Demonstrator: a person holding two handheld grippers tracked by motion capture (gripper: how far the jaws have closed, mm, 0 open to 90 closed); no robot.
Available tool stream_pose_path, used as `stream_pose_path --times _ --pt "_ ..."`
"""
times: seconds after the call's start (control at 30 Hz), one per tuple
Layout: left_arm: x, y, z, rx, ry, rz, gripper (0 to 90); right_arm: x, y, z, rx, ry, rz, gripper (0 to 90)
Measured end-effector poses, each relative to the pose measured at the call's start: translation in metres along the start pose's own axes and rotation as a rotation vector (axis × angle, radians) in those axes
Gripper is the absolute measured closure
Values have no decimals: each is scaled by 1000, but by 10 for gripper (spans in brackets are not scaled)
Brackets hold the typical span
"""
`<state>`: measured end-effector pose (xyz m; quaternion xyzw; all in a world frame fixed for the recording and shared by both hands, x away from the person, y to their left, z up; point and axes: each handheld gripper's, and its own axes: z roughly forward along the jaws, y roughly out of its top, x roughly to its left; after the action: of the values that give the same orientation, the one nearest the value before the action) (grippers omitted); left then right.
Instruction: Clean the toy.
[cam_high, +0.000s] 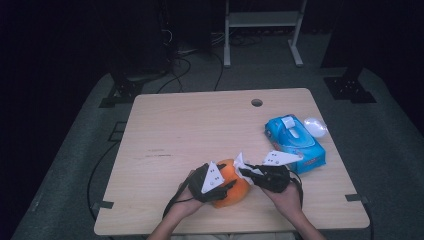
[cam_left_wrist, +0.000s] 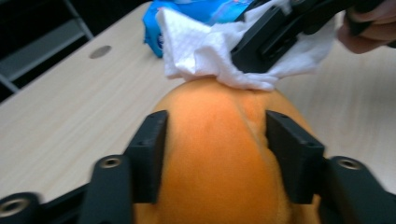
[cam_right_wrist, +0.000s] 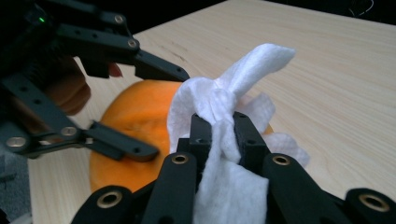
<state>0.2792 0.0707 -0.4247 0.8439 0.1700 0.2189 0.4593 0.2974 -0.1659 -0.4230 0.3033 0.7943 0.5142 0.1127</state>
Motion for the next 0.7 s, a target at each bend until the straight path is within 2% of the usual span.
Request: stream_pose_path --times 0.07,0.13,0.17,0.2,0.23,0.33,0.43,0.47,0.5,0.53,0.67,0.7 --pt "5 2 -4 -27 -19 -45 242 5 -1 0 3 6 -15 799" --pt "8 1 -4 -24 -19 -58 186 17 2 1 13 30 -63 800" --pt "8 -1 -4 -14 -31 -68 193 22 3 1 14 35 -88 800" --pt "8 -4 -3 -7 -43 -76 254 25 4 1 21 24 -108 800" --pt "8 -6 -2 7 -43 -72 291 23 4 1 26 17 -107 800" --pt "6 -8 -1 14 -36 -67 338 2 -4 3 29 32 6 801" --pt "5 -8 -1 12 -46 -70 339 -17 -11 2 62 -46 50 802" --pt "5 -8 -2 10 -49 -72 339 -21 -13 2 74 -64 66 802" --pt "4 -8 -2 9 -51 -74 338 -24 -14 1 73 -63 80 802" --pt "3 -7 -2 7 -59 -73 339 -24 -13 1 66 -57 86 802" --pt "-3 -4 -1 1 -85 -56 335 -11 -1 -2 8 -6 50 802" --pt "-3 -3 -1 5 -88 -50 325 -9 1 -2 10 -3 40 802"
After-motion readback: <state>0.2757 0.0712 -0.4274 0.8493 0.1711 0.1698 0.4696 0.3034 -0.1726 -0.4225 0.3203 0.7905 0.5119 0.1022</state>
